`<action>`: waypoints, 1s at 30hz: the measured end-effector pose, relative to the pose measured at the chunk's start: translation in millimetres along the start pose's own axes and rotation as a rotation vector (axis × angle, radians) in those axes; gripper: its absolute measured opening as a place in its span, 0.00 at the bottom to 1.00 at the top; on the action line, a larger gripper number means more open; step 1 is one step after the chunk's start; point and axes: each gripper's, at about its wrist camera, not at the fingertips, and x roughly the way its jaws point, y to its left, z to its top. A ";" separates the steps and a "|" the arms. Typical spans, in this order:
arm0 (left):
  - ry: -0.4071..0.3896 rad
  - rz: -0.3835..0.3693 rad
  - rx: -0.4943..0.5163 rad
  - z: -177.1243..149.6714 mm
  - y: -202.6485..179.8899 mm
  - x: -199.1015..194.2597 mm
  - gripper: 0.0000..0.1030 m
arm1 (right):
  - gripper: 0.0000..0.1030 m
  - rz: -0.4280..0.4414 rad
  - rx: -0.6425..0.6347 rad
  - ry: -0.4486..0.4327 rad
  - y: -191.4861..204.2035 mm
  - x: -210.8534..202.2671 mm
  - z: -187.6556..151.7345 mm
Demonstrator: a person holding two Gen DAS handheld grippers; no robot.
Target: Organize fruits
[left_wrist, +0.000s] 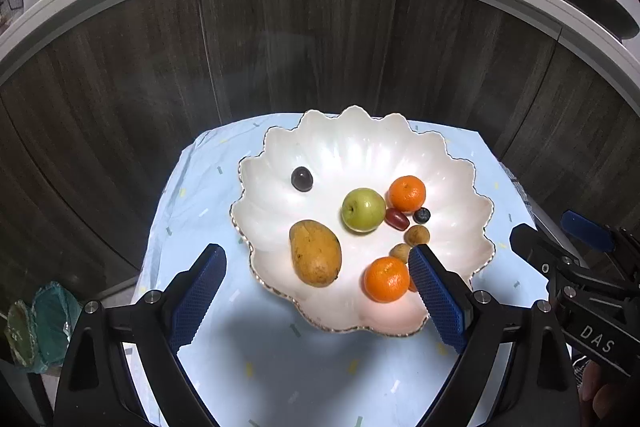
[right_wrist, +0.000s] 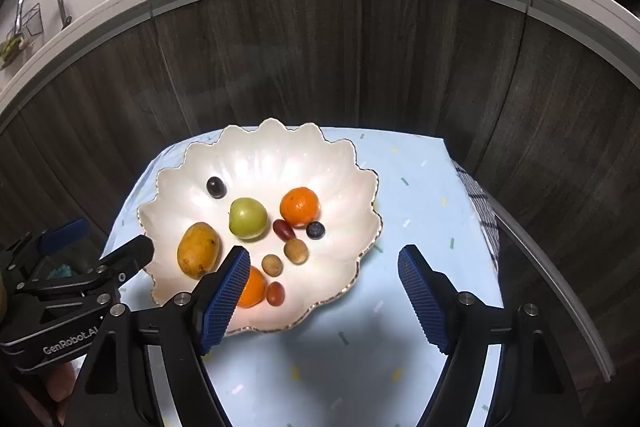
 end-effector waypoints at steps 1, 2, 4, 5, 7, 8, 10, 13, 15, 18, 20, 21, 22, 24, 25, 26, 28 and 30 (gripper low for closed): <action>0.000 0.002 -0.001 -1.1 0.5 -1.4 0.91 | 0.75 0.000 0.002 -0.001 -0.1 -1.9 -1.5; -0.002 0.005 -0.002 -2.5 0.6 -3.9 0.91 | 0.75 -0.001 0.004 0.000 -0.2 -3.3 -2.9; -0.010 0.016 -0.006 -5.2 1.1 -9.0 0.91 | 0.75 -0.002 0.010 0.000 -0.6 -6.3 -6.3; -0.014 0.019 -0.007 -6.6 1.6 -11.1 0.91 | 0.75 -0.003 0.014 0.001 -0.9 -7.5 -7.8; -0.015 0.021 -0.010 -10.9 2.5 -15.1 0.91 | 0.75 -0.001 0.022 0.001 -1.7 -11.1 -12.2; -0.014 0.021 -0.012 -12.4 3.0 -16.6 0.91 | 0.75 -0.002 0.024 0.001 -1.4 -12.9 -14.7; -0.011 0.021 -0.014 -17.2 4.0 -20.7 0.91 | 0.75 -0.003 0.027 -0.002 -1.8 -16.8 -18.8; -0.008 0.024 -0.014 -24.4 4.9 -27.5 0.91 | 0.75 -0.003 0.034 -0.006 -1.5 -23.9 -25.7; -0.008 0.026 -0.014 -27.8 5.6 -32.2 0.91 | 0.75 -0.005 0.033 -0.011 -0.5 -29.3 -29.7; -0.006 0.028 -0.021 -35.5 8.6 -41.9 0.91 | 0.75 -0.008 0.035 -0.026 1.5 -40.3 -35.5; -0.011 0.035 -0.022 -40.3 9.5 -48.6 0.91 | 0.75 -0.009 0.037 -0.037 2.8 -48.2 -39.5; -0.017 0.039 -0.020 -43.5 10.0 -53.5 0.91 | 0.75 -0.008 0.039 -0.043 3.4 -52.9 -42.1; -0.022 0.042 -0.019 -45.8 9.9 -56.6 0.91 | 0.75 -0.008 0.041 -0.048 3.9 -57.3 -44.7; -0.038 0.050 -0.013 -52.2 10.8 -65.9 0.91 | 0.75 -0.008 0.044 -0.058 4.4 -65.5 -50.0; -0.048 0.057 -0.007 -56.8 11.2 -71.9 0.91 | 0.75 -0.007 0.046 -0.062 4.5 -69.7 -53.3; -0.053 0.060 -0.003 -59.8 11.4 -75.3 0.91 | 0.75 -0.005 0.048 -0.064 4.8 -73.1 -56.4; -0.061 0.064 0.002 -66.9 12.3 -82.3 0.91 | 0.75 0.001 0.056 -0.066 5.8 -79.8 -63.6; -0.063 0.064 0.001 -76.1 14.0 -90.1 0.91 | 0.75 0.005 0.058 -0.068 7.2 -85.3 -71.2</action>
